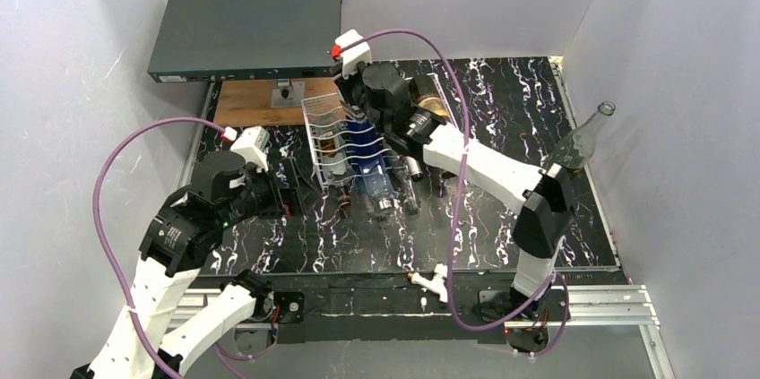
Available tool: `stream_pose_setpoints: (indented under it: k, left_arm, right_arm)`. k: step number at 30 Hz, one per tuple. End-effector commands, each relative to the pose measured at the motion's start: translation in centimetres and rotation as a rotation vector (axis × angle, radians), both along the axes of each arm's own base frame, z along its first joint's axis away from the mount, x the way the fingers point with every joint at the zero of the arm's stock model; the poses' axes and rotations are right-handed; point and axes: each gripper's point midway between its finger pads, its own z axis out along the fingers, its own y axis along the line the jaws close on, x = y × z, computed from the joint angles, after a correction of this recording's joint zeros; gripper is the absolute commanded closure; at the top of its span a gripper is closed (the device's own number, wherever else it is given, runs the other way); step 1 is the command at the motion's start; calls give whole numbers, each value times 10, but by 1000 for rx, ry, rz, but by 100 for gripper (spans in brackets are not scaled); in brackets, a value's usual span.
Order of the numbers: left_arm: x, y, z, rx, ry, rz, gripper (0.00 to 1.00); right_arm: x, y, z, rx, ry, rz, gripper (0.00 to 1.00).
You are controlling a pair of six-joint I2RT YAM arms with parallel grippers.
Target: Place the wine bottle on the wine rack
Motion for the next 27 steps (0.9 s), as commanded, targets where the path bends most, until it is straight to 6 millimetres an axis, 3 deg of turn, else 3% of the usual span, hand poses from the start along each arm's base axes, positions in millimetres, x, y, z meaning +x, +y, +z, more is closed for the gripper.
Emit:
stream_pose_setpoints:
  k: [1, 6, 13, 19, 27]
  left_arm:
    - [1, 2, 6, 19, -17, -8, 1]
    - [5, -3, 5, 21, -7, -26, 1]
    - [8, -8, 5, 15, -4, -39, 1]
    - [7, -7, 3, 14, 0, -36, 1]
    - [10, -10, 3, 10, 5, -42, 1]
  right_arm:
    - [-26, -27, 23, 101, -8, -17, 99]
    - [-49, -46, 3, 106, 50, -8, 99]
    - [-71, -55, -40, 60, 130, 2, 99]
    - [-94, -62, -64, 33, 169, -1, 99]
    - [-109, -72, -105, -7, 243, -23, 99]
